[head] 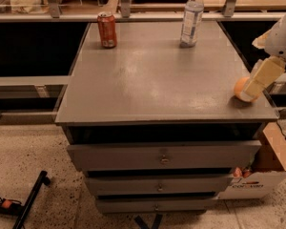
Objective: Move orange near blue plastic bottle
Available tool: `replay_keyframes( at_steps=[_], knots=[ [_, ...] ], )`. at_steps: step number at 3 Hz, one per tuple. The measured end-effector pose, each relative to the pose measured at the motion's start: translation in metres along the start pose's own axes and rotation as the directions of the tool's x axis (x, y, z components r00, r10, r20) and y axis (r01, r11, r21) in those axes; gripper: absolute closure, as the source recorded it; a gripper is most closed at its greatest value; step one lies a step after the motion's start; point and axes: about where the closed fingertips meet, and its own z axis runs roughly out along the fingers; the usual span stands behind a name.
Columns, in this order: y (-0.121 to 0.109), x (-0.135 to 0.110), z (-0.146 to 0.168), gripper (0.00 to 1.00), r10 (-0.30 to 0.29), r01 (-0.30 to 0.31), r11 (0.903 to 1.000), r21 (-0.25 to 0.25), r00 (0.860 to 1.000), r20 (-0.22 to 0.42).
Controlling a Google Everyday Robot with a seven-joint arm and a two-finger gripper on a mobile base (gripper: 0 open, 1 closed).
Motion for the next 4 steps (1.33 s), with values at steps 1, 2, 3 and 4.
replay_keyframes(
  at_steps=[1, 2, 3, 4],
  knots=[
    [-0.010, 0.013, 0.019, 0.00, 0.022, -0.022, 0.9997, 0.009, 1.000, 0.008],
    [-0.015, 0.023, 0.036, 0.00, 0.035, -0.035, 0.9992, 0.017, 0.999, 0.007],
    [-0.017, 0.031, 0.049, 0.00, 0.044, -0.044, 0.9989, 0.015, 0.999, 0.004],
    [-0.016, 0.038, 0.062, 0.18, 0.042, -0.042, 0.9991, 0.008, 0.999, -0.002]
  ],
)
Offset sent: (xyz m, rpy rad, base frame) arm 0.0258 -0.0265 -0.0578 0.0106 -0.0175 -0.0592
